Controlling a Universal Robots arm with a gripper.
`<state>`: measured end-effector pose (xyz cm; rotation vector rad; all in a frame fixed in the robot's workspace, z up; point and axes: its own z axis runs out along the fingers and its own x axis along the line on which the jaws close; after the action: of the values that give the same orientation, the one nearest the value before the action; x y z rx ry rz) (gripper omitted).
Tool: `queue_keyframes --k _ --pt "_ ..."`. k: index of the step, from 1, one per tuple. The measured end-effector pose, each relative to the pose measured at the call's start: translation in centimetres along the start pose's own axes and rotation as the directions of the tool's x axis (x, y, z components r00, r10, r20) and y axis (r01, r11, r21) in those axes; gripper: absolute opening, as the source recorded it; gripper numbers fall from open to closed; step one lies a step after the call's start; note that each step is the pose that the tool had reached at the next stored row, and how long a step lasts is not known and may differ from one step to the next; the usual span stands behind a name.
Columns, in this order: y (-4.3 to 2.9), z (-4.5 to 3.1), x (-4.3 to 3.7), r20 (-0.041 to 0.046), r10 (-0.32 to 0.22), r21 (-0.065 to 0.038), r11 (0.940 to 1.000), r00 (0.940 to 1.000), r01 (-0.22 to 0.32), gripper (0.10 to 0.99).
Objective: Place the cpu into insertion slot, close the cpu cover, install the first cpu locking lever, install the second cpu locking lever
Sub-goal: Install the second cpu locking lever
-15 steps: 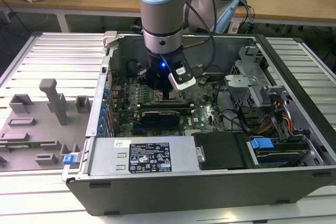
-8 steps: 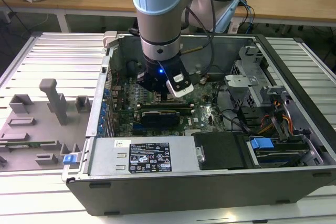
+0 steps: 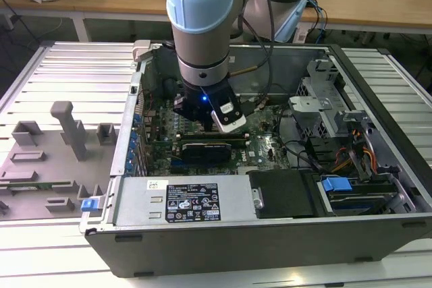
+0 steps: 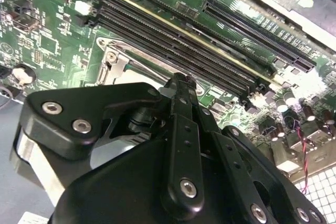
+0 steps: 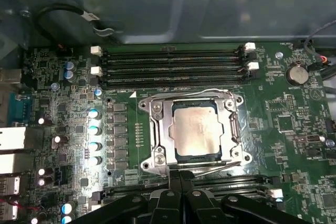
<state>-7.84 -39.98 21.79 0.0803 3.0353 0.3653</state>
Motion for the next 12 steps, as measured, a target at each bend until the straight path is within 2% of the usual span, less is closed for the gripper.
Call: queue_keyframes --k 3,5,8,12 --pt "-0.15 0.23 0.19 -0.002 -0.006 -0.007 1.0 1.0 0.006 0.106" --pt "-0.24 0.52 0.52 -0.0047 -0.015 -0.017 0.9997 0.9999 0.015 0.106" --pt "-0.36 0.86 1.0 -0.0086 -0.03 -0.027 0.9992 0.9995 0.03 0.106" --pt "-0.57 0.93 1.07 -0.0098 -0.034 -0.031 0.999 0.9994 0.033 0.106"
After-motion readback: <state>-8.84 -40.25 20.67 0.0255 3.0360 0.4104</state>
